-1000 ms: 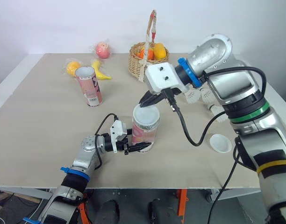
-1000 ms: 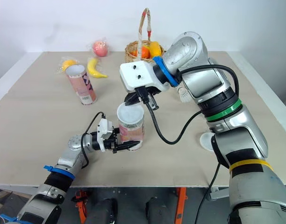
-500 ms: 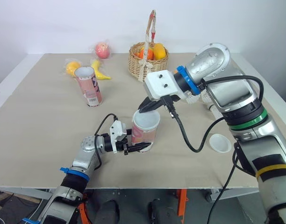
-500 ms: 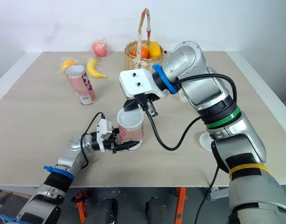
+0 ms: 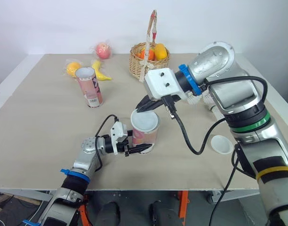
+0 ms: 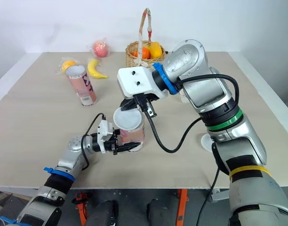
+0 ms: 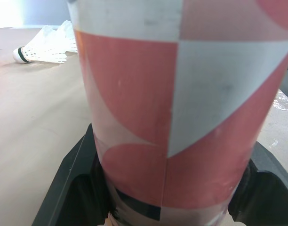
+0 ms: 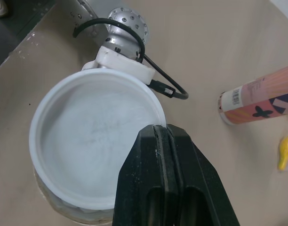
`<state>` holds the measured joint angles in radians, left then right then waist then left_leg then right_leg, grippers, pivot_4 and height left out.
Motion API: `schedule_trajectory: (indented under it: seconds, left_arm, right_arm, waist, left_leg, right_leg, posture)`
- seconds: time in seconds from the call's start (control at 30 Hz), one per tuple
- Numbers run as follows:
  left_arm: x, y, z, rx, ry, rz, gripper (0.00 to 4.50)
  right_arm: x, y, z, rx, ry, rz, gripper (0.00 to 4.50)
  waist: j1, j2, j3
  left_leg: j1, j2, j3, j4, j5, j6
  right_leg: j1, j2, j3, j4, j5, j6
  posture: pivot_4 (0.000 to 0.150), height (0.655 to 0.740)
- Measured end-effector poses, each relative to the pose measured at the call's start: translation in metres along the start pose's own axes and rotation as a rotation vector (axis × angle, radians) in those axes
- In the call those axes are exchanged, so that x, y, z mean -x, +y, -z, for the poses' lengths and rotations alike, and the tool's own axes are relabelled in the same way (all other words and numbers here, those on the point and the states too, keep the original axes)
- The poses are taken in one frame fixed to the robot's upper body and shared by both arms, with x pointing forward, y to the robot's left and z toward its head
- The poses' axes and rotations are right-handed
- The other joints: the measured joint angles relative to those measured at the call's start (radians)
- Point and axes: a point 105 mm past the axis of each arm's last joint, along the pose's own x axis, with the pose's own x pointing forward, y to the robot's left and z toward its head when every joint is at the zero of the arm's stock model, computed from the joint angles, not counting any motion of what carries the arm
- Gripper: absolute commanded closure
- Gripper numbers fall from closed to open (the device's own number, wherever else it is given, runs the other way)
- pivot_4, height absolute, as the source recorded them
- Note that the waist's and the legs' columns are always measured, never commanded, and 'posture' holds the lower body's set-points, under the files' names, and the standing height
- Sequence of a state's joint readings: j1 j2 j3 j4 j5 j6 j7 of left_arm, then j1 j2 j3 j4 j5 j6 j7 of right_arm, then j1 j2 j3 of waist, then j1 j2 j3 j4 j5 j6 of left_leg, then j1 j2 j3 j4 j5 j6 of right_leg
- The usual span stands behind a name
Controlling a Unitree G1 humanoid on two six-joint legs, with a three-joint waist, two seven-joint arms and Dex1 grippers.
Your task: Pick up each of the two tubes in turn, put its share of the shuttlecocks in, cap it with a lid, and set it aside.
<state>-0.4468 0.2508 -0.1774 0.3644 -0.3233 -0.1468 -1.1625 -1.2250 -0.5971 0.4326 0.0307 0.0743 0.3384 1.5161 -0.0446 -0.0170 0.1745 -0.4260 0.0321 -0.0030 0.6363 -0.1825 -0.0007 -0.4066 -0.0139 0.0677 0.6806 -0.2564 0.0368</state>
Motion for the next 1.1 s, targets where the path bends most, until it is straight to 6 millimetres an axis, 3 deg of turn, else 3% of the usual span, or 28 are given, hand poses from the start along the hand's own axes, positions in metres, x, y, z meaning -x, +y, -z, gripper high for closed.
schedule_trajectory:
  seconds: [0.4, 0.67, 1.1]
  left_arm:
    - [0.001, 0.001, 0.000, -0.001, 0.003, -0.002, 1.80]
    - [0.001, 0.001, 0.000, -0.001, 0.003, -0.002, 1.80]
    - [0.002, 0.000, 0.000, -0.002, 0.005, -0.001, 1.80]
  right_arm:
    - [0.003, 0.001, 0.014, 0.077, 0.072, 0.026, 4.38]
    - [0.002, -0.008, 0.007, 0.083, 0.053, 0.041, 4.38]
    - [0.003, 0.006, 0.011, 0.086, 0.064, 0.003, 4.38]
  waist:
    - [-0.001, 0.000, 0.000]
    - [0.000, 0.000, 0.000]
    - [0.000, 0.000, 0.000]
  left_leg:
    - [0.001, 0.001, 0.000, 0.000, 0.000, 0.000]
    - [0.001, 0.002, 0.000, 0.000, 0.000, 0.000]
    - [0.001, 0.003, 0.000, 0.000, 0.000, 0.000]
  right_leg:
    - [0.000, 0.001, 0.000, 0.000, -0.001, 0.002]
    - [0.000, 0.003, 0.000, 0.000, -0.001, 0.001]
    - [0.000, 0.003, 0.000, 0.000, -0.001, 0.001]
  posture:
    - [0.150, 0.7400]
    - [0.150, 0.7400]
    - [0.150, 0.7400]
